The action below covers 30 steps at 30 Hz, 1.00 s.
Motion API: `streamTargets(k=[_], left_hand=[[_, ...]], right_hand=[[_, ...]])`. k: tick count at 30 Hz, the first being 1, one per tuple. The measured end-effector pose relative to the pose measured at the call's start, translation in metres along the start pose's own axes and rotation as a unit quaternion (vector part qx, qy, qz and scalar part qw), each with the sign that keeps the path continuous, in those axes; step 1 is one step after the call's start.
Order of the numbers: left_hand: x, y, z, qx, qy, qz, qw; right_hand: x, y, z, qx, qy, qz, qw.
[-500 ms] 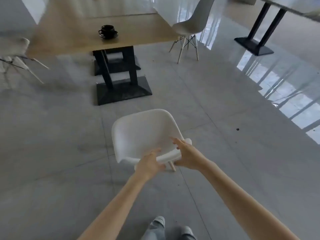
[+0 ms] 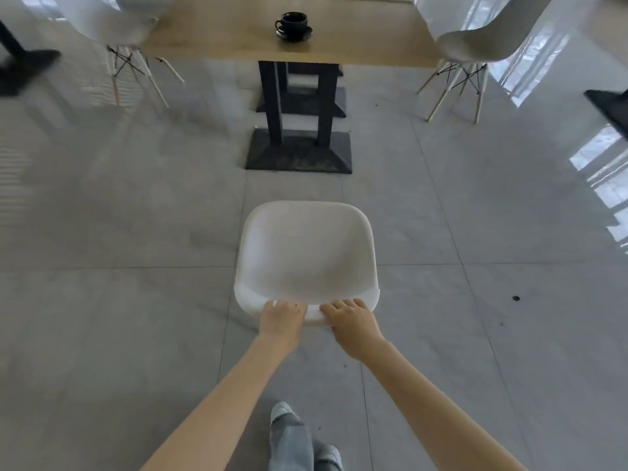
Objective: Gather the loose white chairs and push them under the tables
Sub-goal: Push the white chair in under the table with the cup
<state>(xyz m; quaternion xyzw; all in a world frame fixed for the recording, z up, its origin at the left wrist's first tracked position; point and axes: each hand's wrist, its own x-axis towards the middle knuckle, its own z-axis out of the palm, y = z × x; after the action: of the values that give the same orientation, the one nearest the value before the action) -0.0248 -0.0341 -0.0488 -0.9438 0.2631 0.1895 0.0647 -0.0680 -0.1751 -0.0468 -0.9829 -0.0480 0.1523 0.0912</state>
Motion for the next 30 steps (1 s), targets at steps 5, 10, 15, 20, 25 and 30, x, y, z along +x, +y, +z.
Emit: streamTargets(k=[5,10,15,20,25,30], left_hand=[[0.005,-0.001,-0.01,0.045,0.045,0.008,0.998],[0.016,-0.001,-0.018,0.043,0.125,0.004,0.991],[0.019,-0.005,-0.021,0.042,0.109,0.02,0.993],[0.03,-0.008,-0.026,0.04,0.12,0.018,0.992],[0.056,-0.015,-0.046,0.033,0.141,0.016,0.989],[0.093,-0.03,-0.059,0.027,0.151,0.019,0.988]], right_hand=[[0.011,0.009,0.003,-0.005,0.027,-0.01,1.0],[0.025,0.018,-0.005,-0.004,0.033,-0.038,0.999],[0.029,0.022,-0.01,-0.01,0.04,-0.056,0.998],[0.039,0.026,-0.013,-0.012,0.048,-0.066,0.997],[0.071,0.037,-0.025,-0.02,0.047,-0.054,0.997],[0.108,0.05,-0.041,-0.023,0.053,-0.063,0.996]])
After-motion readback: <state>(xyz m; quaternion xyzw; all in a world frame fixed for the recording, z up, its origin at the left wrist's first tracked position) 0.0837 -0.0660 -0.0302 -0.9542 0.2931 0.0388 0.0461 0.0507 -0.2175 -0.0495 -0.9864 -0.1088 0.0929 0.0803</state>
